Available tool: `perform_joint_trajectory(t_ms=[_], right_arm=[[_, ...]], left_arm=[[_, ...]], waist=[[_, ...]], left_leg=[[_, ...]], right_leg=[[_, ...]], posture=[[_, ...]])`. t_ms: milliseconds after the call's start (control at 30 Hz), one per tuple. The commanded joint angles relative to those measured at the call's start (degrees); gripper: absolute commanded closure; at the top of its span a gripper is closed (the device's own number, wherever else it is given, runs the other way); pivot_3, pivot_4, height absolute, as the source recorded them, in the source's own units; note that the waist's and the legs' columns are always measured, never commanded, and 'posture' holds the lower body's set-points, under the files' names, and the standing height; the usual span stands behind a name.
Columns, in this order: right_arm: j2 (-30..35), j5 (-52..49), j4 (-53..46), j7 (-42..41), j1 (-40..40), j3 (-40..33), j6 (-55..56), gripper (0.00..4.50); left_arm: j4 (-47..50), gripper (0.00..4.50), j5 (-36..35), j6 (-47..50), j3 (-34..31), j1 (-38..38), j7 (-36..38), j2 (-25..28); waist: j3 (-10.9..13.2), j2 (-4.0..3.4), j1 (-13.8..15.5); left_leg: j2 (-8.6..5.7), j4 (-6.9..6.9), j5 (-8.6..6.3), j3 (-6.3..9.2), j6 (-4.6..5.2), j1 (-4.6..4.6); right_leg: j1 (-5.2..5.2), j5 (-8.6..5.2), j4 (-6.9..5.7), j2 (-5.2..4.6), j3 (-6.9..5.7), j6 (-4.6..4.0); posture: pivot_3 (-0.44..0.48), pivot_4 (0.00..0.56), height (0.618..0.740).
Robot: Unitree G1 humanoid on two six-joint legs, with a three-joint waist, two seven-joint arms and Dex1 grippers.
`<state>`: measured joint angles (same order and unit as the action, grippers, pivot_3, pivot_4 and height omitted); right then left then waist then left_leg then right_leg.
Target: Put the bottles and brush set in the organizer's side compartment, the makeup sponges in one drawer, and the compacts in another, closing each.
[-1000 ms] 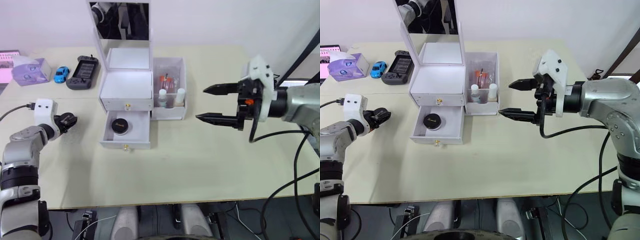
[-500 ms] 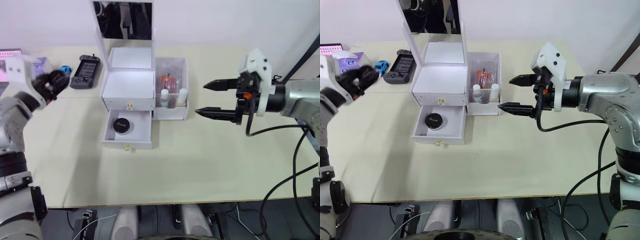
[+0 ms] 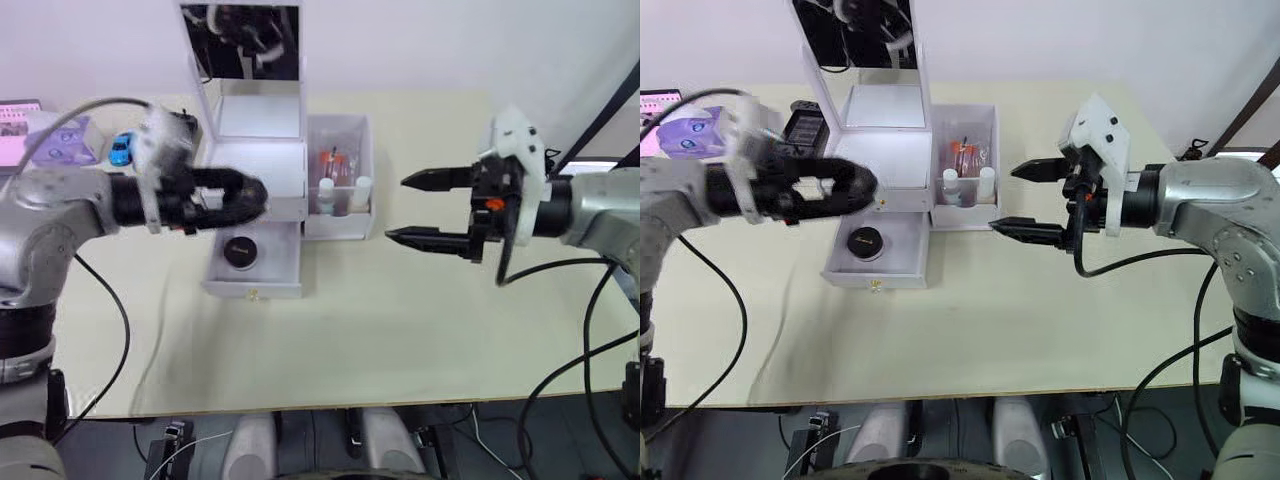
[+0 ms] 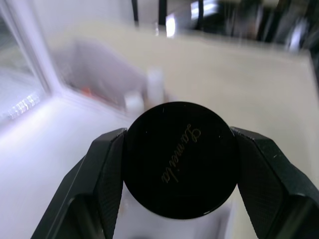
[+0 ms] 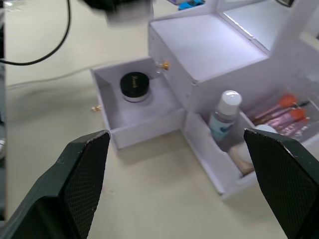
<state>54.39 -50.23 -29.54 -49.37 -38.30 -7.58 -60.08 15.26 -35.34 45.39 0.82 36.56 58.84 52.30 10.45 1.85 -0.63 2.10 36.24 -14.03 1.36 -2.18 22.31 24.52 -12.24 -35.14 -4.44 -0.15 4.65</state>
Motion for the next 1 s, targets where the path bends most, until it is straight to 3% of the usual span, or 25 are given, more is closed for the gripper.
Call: perform_joint_trajectory(t_ms=[33, 533, 1000], right_arm=[[-0.2, -2.7, -2.5, 2.1, -0.1, -3.0, -0.7, 0.0], [0.0, -2.9, -2.9, 6.6, 1.1, -2.9, 0.1, 0.0], [0.2, -3.8, -2.5, 9.1, -0.8, -2.7, -1.3, 0.0]], left_arm=[[1.0, 1.87, 4.9, -2.6, 4.0, 0.0, -0.3, -0.2], [-4.5, 1.87, 17.0, -9.5, 12.0, -3.6, -2.1, -6.2], [-9.3, 1.87, 22.6, -12.1, 13.9, -3.0, -3.4, -12.2]], waist=[[0.0, 0.04, 0.0], [0.0, 0.05, 0.0], [0.0, 0.04, 0.0]], left_leg=[[0.01, 0.0, 0.0, 0.02, 0.0, 0.02], [0.0, 0.02, 0.0, 0.03, 0.01, 0.05], [0.0, 0.01, 0.0, 0.05, 0.01, 0.05]], right_leg=[[0.0, 0.0, 0.01, 0.01, 0.0, 0.0], [0.01, 0.0, 0.03, 0.01, -0.01, 0.0], [0.01, 0.0, 0.02, 0.02, -0.01, 0.0]], posture=[[0.0, 0.15, 0.74], [0.0, 0.15, 0.74], [0.0, 0.15, 0.74]])
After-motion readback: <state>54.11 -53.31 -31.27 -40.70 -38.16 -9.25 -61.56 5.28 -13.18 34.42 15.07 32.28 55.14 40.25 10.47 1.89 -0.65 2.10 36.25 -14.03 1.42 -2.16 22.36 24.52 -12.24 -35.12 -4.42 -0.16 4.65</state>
